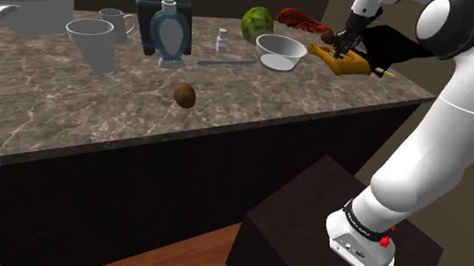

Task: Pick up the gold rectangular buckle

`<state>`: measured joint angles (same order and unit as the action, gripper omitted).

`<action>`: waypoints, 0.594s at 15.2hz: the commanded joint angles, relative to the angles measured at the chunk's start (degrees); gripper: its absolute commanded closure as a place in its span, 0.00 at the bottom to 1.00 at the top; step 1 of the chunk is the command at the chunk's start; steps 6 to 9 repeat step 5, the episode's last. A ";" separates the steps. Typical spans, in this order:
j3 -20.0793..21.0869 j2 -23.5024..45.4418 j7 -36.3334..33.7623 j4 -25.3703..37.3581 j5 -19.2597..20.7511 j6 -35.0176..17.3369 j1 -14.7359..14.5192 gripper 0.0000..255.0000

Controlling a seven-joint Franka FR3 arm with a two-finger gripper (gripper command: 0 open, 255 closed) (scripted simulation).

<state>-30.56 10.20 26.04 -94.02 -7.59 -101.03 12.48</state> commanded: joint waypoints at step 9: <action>-0.08 0.02 -0.23 3.47 0.05 3.44 0.15 1.00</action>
